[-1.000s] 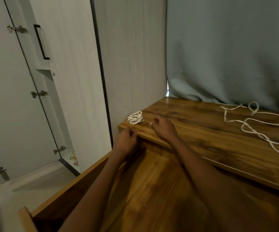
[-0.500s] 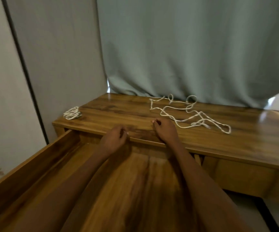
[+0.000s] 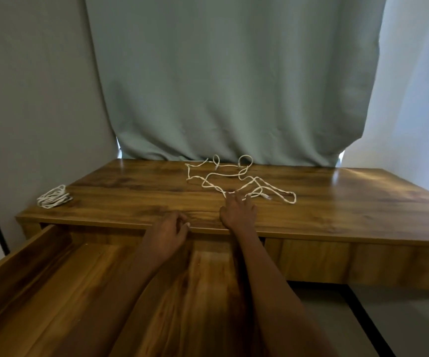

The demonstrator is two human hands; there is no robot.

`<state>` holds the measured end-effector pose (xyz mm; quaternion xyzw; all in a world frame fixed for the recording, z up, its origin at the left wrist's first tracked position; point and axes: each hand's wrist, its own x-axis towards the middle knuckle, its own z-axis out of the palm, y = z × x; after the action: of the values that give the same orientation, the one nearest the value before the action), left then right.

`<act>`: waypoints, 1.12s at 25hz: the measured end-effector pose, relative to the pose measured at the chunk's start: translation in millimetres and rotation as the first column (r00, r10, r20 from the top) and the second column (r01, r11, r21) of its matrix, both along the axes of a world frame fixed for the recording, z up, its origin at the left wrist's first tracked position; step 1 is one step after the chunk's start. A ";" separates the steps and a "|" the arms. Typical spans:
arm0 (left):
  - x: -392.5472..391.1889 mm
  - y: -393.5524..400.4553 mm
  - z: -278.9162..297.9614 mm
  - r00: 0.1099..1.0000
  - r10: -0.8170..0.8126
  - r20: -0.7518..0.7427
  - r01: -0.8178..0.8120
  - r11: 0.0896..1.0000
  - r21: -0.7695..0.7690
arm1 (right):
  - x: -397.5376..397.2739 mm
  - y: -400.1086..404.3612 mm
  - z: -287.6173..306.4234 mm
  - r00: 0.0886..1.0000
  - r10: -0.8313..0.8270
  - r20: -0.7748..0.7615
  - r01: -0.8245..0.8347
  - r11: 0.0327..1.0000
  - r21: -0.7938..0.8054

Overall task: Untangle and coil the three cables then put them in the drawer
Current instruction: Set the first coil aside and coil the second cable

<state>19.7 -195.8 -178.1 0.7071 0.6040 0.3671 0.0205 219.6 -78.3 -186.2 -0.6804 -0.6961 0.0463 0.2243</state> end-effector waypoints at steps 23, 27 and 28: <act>-24.3 -2.1 -11.7 0.942 0.020 0.336 0.004 0.997 -0.072 | 4.4 -26.0 10.1 0.996 0.079 -0.028 -0.050 0.827 0.560; -7.1 1.3 -12.5 0.952 -0.067 0.298 0.079 0.996 -0.029 | 54.5 -29.0 -4.3 0.987 -0.110 -0.113 0.147 0.901 0.407; -2.8 1.3 -12.1 0.951 -0.084 0.297 0.097 0.995 -0.027 | 62.7 -29.0 -9.9 0.992 -0.008 -0.124 0.058 0.913 0.405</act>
<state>16.9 -194.4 -190.2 0.6707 0.5686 0.4546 0.1419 282.3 -107.3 -196.2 -0.6262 -0.6642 -0.0628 0.4033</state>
